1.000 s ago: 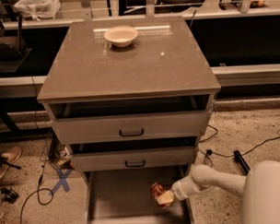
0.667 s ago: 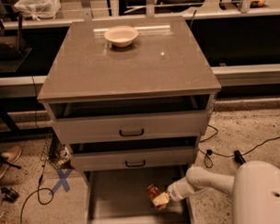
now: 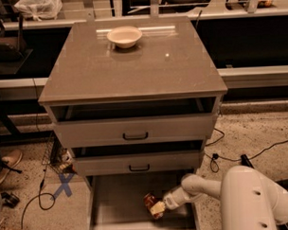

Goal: Place coke can into bottom drawer

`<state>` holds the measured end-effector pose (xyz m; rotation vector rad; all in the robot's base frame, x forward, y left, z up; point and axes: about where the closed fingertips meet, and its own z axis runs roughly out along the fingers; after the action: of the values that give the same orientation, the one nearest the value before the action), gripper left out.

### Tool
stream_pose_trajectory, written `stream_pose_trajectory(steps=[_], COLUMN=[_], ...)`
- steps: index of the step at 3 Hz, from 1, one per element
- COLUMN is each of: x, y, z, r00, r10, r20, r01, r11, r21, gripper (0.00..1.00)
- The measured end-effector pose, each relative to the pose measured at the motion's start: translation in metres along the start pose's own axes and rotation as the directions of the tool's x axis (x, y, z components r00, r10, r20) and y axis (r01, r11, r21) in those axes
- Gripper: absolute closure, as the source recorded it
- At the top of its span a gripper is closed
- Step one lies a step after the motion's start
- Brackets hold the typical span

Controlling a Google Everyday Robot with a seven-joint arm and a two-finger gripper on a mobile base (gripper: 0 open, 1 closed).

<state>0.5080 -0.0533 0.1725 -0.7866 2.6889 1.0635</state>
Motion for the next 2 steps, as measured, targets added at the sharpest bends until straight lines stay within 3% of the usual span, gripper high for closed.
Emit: stream_pose_trajectory(steps=[1, 2], x=[-0.0025, -0.0038], y=[0.0094, 0.0094], z=[0.0217, 0.0236], r00=[1.0, 0.999], r10=[-0.014, -0.019], r20=[-0.021, -0.03], r01=[0.014, 0.018], r11=[0.9994, 0.9995], r21=[-0.033, -0.024], gripper=[0.06, 0.0])
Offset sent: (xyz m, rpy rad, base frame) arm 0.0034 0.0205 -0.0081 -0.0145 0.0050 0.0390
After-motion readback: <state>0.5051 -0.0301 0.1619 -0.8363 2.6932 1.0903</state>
